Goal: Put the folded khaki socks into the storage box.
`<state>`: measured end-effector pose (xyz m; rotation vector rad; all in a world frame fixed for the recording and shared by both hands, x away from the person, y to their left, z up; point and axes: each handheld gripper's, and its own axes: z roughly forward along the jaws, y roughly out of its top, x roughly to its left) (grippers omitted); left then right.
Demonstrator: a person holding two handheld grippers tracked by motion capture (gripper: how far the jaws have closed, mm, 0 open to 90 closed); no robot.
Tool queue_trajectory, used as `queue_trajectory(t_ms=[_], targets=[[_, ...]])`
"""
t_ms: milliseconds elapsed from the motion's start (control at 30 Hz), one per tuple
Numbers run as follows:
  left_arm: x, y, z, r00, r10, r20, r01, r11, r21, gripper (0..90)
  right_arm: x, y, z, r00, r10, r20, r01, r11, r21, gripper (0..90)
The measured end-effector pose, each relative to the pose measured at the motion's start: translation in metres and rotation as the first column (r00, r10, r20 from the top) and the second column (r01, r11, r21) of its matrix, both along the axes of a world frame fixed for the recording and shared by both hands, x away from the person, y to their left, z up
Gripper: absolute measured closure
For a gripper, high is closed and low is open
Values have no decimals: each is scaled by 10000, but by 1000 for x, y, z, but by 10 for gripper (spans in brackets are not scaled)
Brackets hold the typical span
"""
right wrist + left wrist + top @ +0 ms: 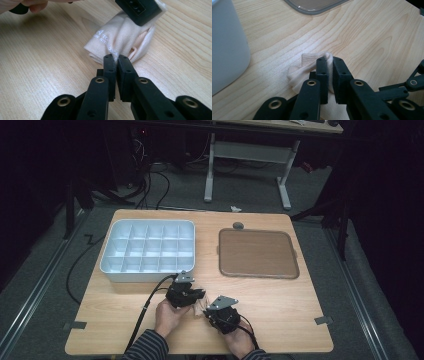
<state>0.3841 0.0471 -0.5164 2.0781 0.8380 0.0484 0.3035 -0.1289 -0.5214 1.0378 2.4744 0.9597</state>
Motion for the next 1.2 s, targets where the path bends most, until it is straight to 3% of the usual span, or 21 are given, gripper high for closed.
queue_trajectory(t_ms=[233, 533, 733, 933, 1000, 1033, 1200], targets=[[1, -2, -1, 9996, -82, 288, 77, 9998, 186, 847, 1, 0, -2, 10000, 11, 10, -11, 10000, -19, 865], [3, -3, -2, 9994, -158, 322, 149, 9995, 291, 851, 0, 2, -2, 10000, 13, 3, -13, 10000, -36, 867], [-1, -2, 2, 9990, -276, 354, 264, 9991, 343, 822, 1, 3, -3, 10000, -11, -90, 14, 9997, 245, 857], [-4, -1, 5, 9984, -441, 361, 432, 9987, 259, 722, 1, 2, -1, 10000, -37, -57, 39, 9991, 417, 848], [-5, 0, 7, 9982, -414, 431, 405, 9989, 221, 688, 1, 2, -1, 10000, -53, -37, 55, 9991, 423, 845], [-8, 1, 9, 9977, -379, 565, 365, 9990, 268, 615, 0, 2, 0, 10000, -45, -31, 46, 9988, 492, 838], [-11, 8, 13, 9980, -202, 593, 193, 9997, 160, 555, 0, 2, 0, 9999, -92, -83, 96, 9984, 558, 815]])
